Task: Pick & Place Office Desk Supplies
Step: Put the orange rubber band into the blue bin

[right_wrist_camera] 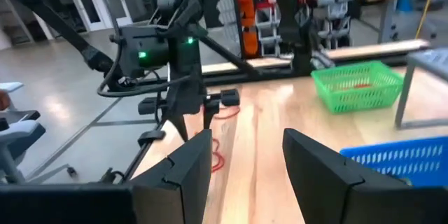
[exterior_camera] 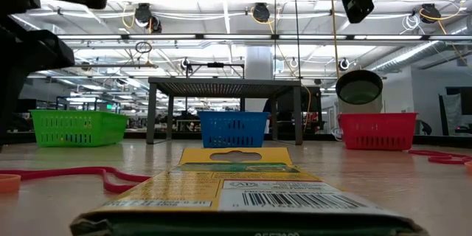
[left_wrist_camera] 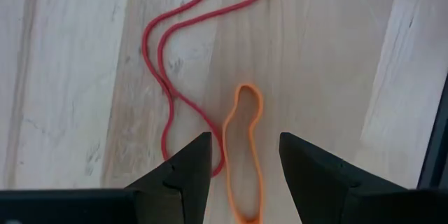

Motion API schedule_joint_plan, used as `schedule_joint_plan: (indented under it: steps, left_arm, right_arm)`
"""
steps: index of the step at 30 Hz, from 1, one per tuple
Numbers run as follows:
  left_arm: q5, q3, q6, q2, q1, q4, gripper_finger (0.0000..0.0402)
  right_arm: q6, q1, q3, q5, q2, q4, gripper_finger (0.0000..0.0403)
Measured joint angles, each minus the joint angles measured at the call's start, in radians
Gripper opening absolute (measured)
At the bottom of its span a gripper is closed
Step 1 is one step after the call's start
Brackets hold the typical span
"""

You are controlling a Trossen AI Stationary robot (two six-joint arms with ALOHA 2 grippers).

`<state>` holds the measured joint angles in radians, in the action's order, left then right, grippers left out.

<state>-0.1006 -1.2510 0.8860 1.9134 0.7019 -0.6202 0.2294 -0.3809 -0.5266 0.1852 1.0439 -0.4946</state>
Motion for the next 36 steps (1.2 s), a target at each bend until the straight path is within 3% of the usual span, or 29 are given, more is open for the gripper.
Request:
schedule_joint_plan:
  steps: [13,29,36]
  left_arm:
    - [0.014,0.004,0.014,-0.001,0.001,-0.022,0.0174]
    - [0.015,0.005,0.018,-0.001,0.001,-0.039,0.0174]
    - [0.069,0.003,0.014,0.041,0.001,-0.033,0.0119]
  right_arm:
    - [0.122,-0.007,0.000,-0.003,0.099,-0.002,0.0164]
    - [0.126,-0.007,0.000,-0.003,0.101,-0.010,0.0164]
    - [0.126,-0.007,0.000,-0.003,0.101,-0.010,0.0164]
